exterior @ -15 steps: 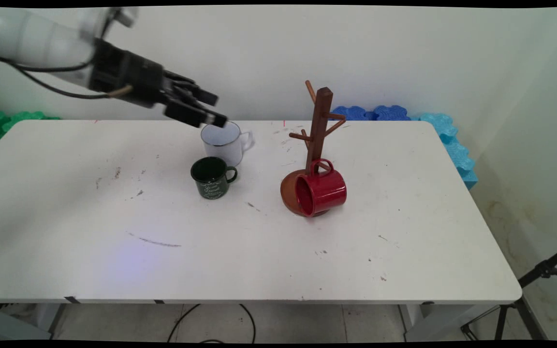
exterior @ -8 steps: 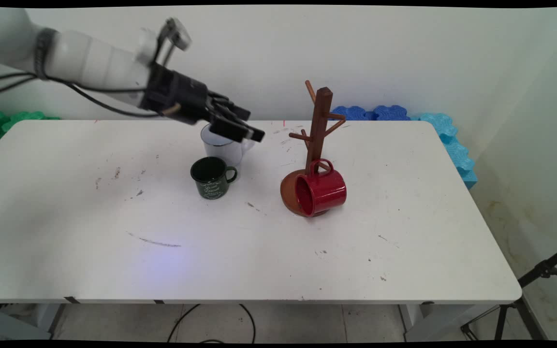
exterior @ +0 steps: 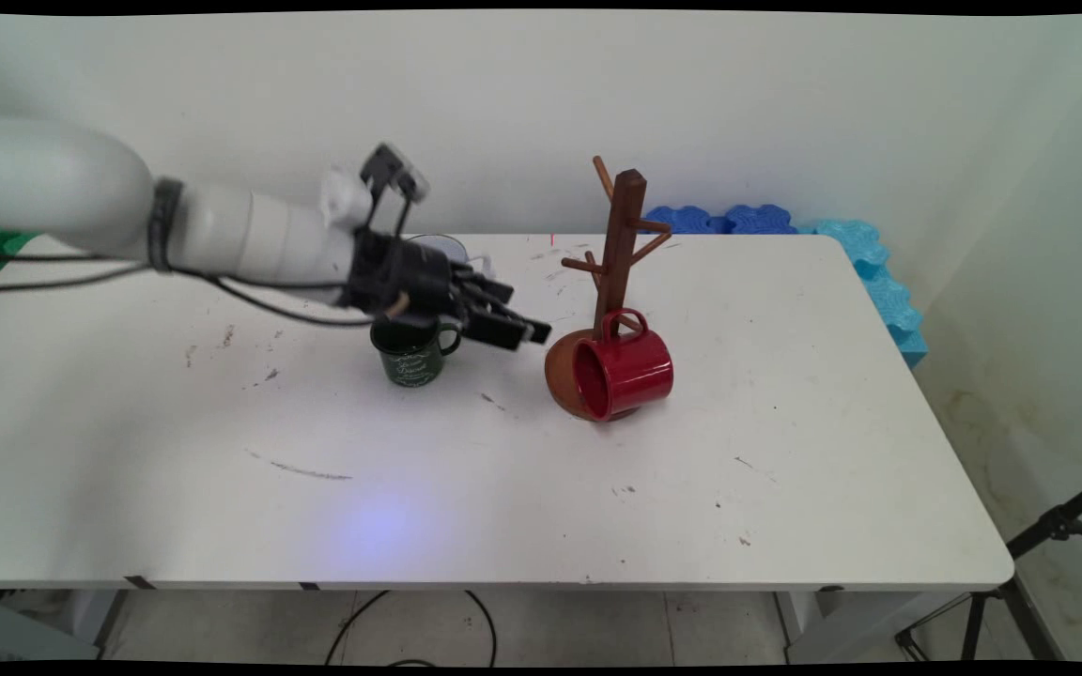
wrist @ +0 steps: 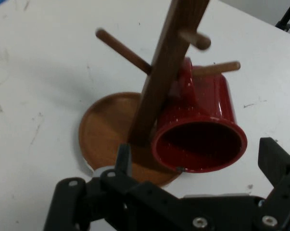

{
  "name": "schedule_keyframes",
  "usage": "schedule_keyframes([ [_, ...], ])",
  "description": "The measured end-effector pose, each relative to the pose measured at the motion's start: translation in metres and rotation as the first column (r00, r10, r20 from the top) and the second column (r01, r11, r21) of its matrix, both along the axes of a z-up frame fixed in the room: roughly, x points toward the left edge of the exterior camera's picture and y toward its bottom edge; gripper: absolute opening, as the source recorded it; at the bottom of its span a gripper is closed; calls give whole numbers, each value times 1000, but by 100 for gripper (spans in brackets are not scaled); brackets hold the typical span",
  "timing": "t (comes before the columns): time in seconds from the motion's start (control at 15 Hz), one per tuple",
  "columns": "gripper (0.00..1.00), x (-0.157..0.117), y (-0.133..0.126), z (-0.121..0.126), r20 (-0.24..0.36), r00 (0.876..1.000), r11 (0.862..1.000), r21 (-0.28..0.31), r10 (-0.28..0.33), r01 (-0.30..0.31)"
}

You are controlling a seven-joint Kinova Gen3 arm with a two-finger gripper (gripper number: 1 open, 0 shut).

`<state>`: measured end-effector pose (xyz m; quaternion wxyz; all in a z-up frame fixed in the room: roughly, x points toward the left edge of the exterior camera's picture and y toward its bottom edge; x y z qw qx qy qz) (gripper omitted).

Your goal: Pick up the red mug from the rack

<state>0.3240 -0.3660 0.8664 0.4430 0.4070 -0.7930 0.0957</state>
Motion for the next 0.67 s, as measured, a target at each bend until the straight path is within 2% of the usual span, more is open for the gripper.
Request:
schedule_keyframes([
  [0.4, 100, -27, 18, -45, -41, 997, 998, 9, 62, -62],
  [0.67, 100, -46, 24, -66, -85, 992, 996, 11, 90, -89],
])
